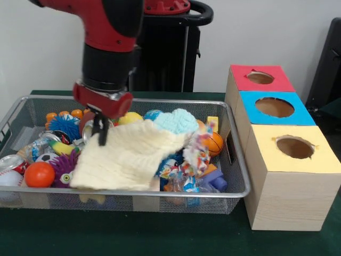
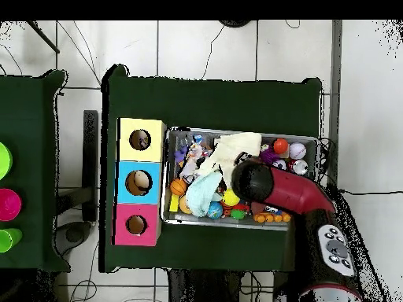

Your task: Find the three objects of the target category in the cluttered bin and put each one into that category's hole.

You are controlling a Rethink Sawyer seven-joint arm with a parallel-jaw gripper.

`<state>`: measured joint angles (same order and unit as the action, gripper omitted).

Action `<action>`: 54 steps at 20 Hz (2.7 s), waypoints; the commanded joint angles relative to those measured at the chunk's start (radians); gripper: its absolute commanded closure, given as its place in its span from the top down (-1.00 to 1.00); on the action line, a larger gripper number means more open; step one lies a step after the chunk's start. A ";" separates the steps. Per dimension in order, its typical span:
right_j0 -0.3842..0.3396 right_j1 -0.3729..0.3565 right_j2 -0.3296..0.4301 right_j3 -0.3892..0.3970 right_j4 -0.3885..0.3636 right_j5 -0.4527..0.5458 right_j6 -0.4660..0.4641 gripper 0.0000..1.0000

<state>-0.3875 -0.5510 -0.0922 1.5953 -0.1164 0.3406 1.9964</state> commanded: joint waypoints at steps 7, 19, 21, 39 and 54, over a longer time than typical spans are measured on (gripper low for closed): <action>-0.054 -0.032 0.107 0.118 -0.173 0.059 -0.093 -1.00; -0.035 -0.028 0.108 0.113 -0.200 0.067 -0.038 -1.00; -0.030 -0.043 0.109 0.108 -0.198 0.102 -0.047 -1.00; -0.170 -0.155 0.187 0.126 -0.242 0.278 -0.218 -1.00; -0.320 -0.262 0.216 0.269 -0.357 0.243 -0.228 -1.00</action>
<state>-0.6577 -0.7692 0.0475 1.7653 -0.3778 0.5101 1.9962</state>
